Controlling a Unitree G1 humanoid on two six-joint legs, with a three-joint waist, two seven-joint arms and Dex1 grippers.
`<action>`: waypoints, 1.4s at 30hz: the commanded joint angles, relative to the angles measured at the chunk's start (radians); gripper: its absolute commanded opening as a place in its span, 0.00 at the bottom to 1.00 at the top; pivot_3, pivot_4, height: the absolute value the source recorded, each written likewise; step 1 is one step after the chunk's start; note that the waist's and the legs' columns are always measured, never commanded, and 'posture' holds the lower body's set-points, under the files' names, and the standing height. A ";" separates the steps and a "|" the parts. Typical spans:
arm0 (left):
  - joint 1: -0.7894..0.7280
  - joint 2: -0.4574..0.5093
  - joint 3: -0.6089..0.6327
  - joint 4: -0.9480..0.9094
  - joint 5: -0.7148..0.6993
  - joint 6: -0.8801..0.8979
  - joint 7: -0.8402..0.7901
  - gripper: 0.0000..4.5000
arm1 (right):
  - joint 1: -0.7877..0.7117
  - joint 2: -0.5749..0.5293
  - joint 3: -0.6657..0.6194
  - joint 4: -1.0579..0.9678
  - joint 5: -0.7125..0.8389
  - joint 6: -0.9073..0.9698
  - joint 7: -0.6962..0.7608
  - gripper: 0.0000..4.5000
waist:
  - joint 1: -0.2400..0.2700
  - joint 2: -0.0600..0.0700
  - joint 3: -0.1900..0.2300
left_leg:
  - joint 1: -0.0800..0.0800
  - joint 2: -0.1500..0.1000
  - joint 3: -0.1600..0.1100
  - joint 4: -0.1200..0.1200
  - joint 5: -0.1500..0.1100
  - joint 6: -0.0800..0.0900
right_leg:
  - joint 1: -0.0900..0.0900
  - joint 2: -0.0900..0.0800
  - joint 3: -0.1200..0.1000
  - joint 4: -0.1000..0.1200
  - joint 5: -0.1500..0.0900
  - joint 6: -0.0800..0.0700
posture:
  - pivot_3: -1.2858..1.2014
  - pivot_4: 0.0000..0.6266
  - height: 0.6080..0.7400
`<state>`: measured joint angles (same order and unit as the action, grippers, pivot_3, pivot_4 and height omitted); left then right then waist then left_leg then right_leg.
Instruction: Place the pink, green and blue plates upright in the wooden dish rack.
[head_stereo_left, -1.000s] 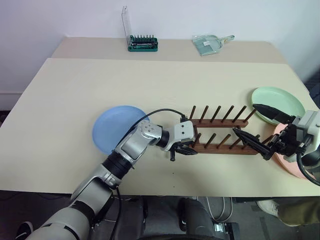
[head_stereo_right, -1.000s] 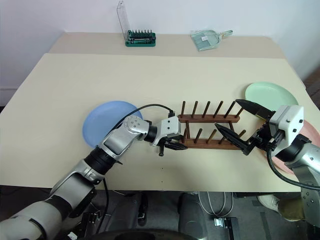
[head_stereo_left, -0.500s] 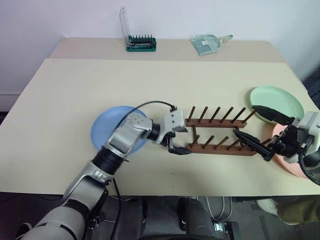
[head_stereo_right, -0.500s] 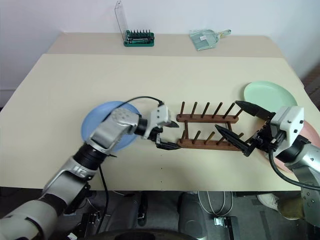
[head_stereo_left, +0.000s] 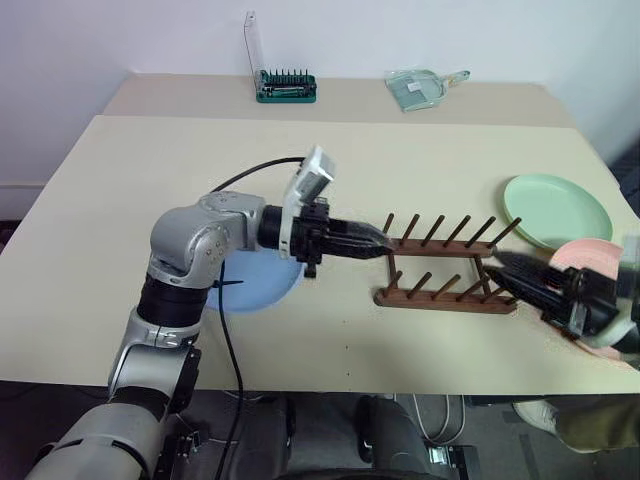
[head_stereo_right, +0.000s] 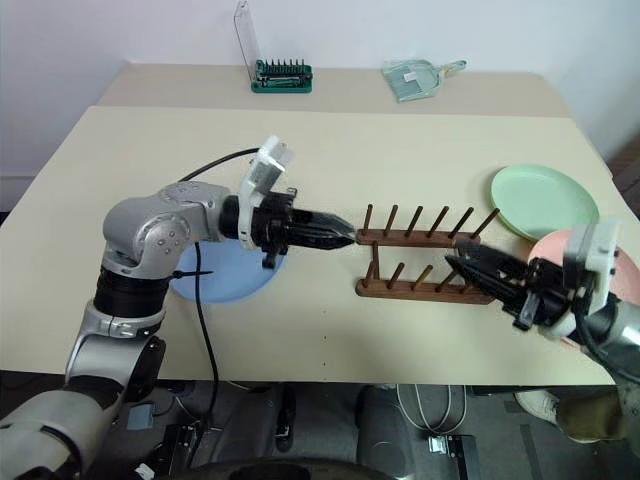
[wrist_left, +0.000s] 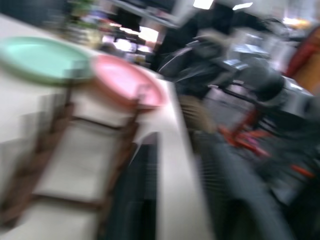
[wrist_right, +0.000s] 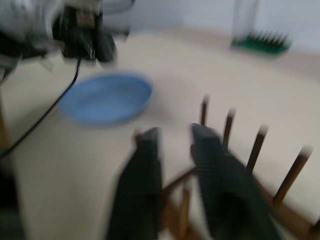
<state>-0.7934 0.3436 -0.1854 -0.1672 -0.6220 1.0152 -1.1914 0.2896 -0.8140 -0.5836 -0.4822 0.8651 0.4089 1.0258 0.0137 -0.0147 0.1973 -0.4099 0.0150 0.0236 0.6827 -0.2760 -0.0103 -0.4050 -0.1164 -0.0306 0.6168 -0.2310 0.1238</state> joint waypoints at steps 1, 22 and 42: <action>0.016 0.007 -0.095 -0.037 0.013 -0.037 -0.009 0.01 | 0.057 -0.039 -0.015 -0.010 -0.091 -0.030 0.047 0.01 | -0.001 0.000 0.000 | 0.000 0.000 0.000 0.000 0.000 0.000 | 0.000 0.000 0.000 0.000 -0.001 -0.002 | 0.52 0.24 1.00; 0.011 -0.181 -0.462 0.339 0.440 -0.441 0.108 0.01 | 0.052 -0.069 0.196 0.227 -0.650 -0.357 -0.015 0.01 | 0.002 0.000 0.000 | -0.001 0.000 0.000 0.001 0.000 0.000 | 0.000 0.000 0.001 -0.002 -0.002 -0.003 | 0.52 0.24 1.00; -0.021 -0.250 -0.390 0.530 0.602 -0.547 0.276 0.01 | -0.167 -0.083 0.332 0.331 -0.820 -0.433 -0.137 0.01 | -0.001 0.000 0.000 | 0.000 0.000 0.000 0.001 0.000 0.000 | 0.000 0.000 0.000 -0.002 -0.002 -0.003 | 0.52 0.24 1.00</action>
<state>-0.8044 0.0895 -0.5905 0.3503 -0.0471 0.4692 -0.9329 0.1469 -0.8861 -0.2452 -0.1416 0.0500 -0.0246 0.9065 0.0125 -0.0143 0.1970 -0.4099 0.0146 0.0238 0.6835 -0.2761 -0.0102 -0.4049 -0.1166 -0.0304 0.6152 -0.2325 0.1206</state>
